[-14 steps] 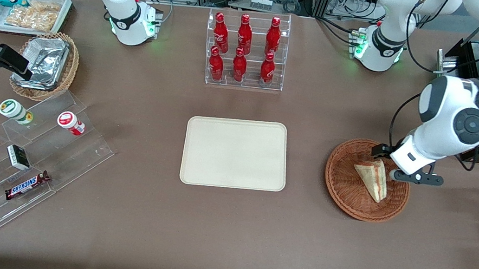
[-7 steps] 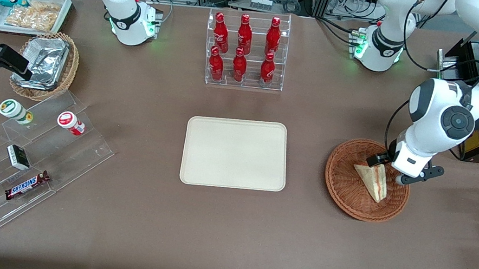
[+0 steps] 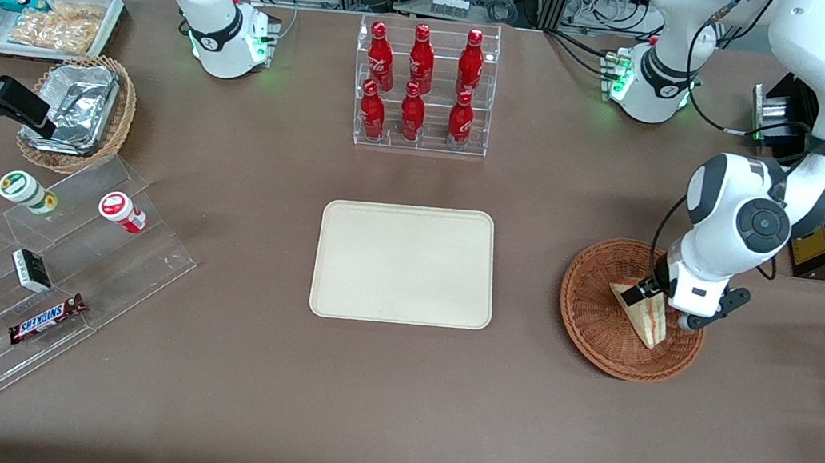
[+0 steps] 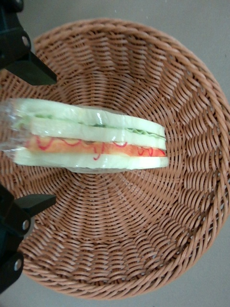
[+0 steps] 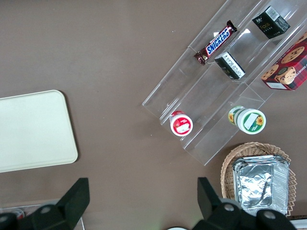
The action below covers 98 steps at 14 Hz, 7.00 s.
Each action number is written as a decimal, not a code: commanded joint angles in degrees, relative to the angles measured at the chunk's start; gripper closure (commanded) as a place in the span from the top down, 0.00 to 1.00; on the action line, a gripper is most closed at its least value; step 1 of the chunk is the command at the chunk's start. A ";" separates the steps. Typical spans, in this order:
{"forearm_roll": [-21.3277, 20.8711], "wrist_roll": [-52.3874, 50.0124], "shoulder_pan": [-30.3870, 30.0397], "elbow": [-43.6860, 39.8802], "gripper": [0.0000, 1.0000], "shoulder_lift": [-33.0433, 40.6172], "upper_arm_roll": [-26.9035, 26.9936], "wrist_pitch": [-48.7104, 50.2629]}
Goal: Place sandwich from basket to tray
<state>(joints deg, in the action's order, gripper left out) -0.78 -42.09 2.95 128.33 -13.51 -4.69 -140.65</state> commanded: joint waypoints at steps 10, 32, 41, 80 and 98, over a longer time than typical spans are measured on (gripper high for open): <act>-0.10 7.71 0.74 -5.70 0.02 1.29 -0.05 7.90; 7.20 -4.48 34.39 -38.58 0.05 -22.78 -1.64 15.68; -0.10 -15.65 37.92 -47.03 0.05 -30.35 -1.46 15.14; -0.01 31.08 9.98 -26.73 1.00 5.94 1.88 42.90; -0.81 46.22 -4.62 -29.71 1.00 17.38 3.28 52.84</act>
